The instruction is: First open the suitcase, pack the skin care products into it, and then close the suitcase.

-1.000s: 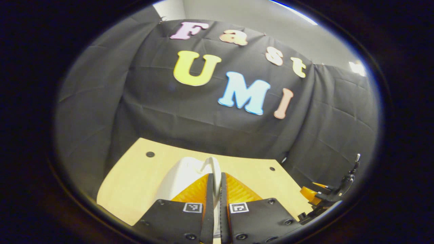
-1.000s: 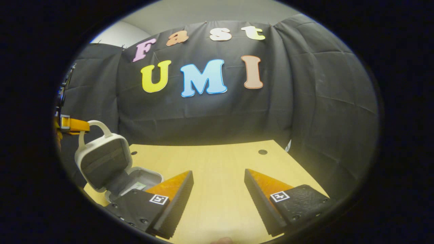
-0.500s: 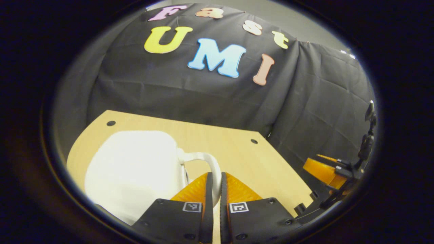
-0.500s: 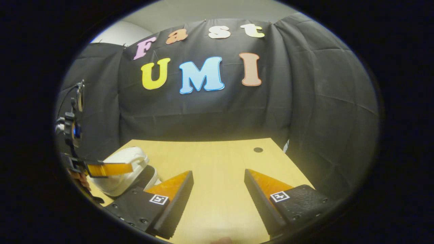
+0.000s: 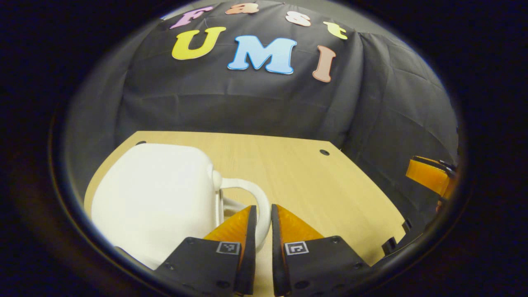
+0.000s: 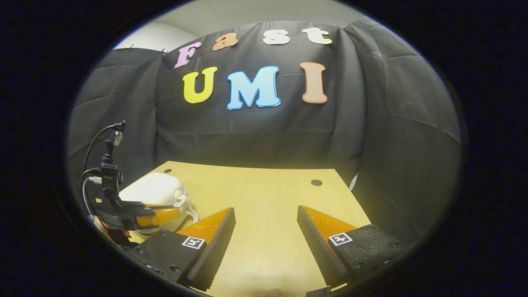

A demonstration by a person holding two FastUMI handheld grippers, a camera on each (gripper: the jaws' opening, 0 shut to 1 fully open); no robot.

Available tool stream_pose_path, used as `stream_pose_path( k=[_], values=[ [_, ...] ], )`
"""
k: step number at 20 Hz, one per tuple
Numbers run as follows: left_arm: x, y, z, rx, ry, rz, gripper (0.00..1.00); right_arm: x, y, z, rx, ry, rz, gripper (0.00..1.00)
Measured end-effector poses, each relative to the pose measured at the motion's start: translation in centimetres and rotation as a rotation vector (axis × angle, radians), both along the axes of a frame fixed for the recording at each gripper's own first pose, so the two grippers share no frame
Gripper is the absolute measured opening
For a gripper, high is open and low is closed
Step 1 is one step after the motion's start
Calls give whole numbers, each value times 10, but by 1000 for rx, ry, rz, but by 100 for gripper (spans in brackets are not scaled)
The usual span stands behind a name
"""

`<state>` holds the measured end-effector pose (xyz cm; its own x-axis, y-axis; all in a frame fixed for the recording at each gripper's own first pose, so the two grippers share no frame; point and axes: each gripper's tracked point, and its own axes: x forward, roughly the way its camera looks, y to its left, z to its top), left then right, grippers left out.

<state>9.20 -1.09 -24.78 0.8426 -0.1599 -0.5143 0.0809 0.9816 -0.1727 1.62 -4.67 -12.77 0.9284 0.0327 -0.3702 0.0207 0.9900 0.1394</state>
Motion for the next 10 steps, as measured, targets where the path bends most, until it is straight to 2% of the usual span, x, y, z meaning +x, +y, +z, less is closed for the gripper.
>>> stream_pose_path(
  k=[4, 5, 8, 9, 10],
  values=[
    [0, 9, 37, 26, -70, 18, 25, -8, 0, 8, 8, -9, -26, 93],
    [-2, 11, 51, 26, -99, 20, 29, -11, 2, 10, 8, -12, -23, 93],
    [-13, 24, 108, 56, -217, 60, 53, -15, 7, 32, -8, -63, -28, 93],
    [-21, 29, 127, 67, -253, 72, 67, -19, 10, 37, -14, -81, -34, 93],
    [-29, 35, 143, 82, -289, 89, 71, -22, 12, 43, -16, -98, -40, 93]
  ],
)
